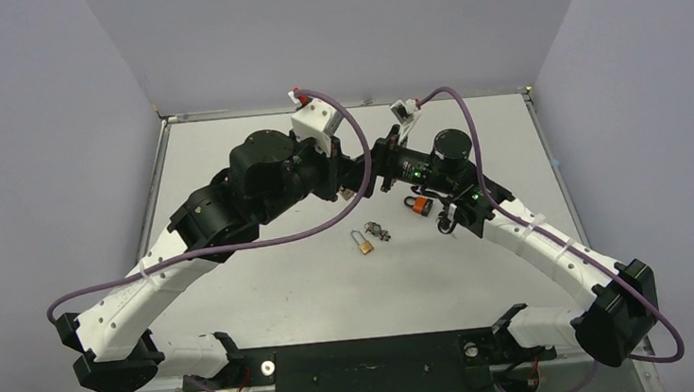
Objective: Lock with the key
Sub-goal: Lock the lock.
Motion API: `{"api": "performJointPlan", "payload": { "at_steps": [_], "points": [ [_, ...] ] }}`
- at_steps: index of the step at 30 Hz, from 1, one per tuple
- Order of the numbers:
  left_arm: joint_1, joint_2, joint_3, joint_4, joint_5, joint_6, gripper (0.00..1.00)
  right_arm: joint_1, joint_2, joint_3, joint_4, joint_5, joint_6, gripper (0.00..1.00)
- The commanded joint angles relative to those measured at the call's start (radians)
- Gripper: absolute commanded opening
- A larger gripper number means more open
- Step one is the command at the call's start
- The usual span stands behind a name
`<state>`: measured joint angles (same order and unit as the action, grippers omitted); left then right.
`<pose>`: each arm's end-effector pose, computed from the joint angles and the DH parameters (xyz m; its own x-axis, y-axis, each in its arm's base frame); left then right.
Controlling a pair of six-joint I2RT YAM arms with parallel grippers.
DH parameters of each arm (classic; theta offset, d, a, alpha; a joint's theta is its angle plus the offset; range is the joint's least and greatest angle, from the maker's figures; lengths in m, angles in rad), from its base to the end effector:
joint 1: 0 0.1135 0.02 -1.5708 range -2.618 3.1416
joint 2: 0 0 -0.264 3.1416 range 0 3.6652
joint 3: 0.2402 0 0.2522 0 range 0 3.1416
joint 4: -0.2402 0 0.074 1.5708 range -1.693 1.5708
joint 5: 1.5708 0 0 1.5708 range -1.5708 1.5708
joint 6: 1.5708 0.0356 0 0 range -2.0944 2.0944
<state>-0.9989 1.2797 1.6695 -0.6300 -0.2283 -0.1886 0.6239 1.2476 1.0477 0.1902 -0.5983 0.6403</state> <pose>0.1440 -0.2089 0.4891 -0.2577 0.0630 -0.9642 0.6635 0.7369 -0.1292 0.2249 0.1866 0.3730 -0.5678 0.1995 -0.7986 -0.7490 0.2773 0.6018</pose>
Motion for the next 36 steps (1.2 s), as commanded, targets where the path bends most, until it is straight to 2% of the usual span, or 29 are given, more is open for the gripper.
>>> {"api": "performJointPlan", "payload": {
  "at_steps": [1, 9, 14, 20, 24, 30, 36],
  "points": [
    [0.001, -0.014, 0.081, 0.268, 0.123, -0.027, 0.0, -0.01, -0.036, -0.044, 0.034, -0.082, -0.037, 0.79],
    [0.018, -0.017, 0.078, 0.254, 0.127, -0.022, 0.0, -0.039, -0.056, -0.06, 0.066, -0.121, -0.017, 0.8],
    [0.025, -0.024, 0.071, 0.246, 0.101, -0.025, 0.0, -0.066, -0.088, -0.047, 0.0, 0.027, -0.008, 0.8],
    [0.023, -0.02, 0.015, 0.259, -0.059, -0.054, 0.0, -0.051, -0.092, 0.007, -0.072, 0.104, 0.011, 0.8],
    [0.018, -0.023, -0.054, 0.323, -0.169, -0.065, 0.0, -0.04, -0.067, 0.052, -0.138, 0.134, 0.034, 0.8],
    [0.009, 0.001, -0.1, 0.36, -0.245, -0.045, 0.0, -0.039, -0.05, 0.066, -0.179, 0.171, 0.069, 0.8],
    [0.012, 0.017, -0.085, 0.338, -0.262, -0.031, 0.0, -0.07, -0.062, 0.018, -0.171, 0.169, 0.053, 0.8]
  ]
}}
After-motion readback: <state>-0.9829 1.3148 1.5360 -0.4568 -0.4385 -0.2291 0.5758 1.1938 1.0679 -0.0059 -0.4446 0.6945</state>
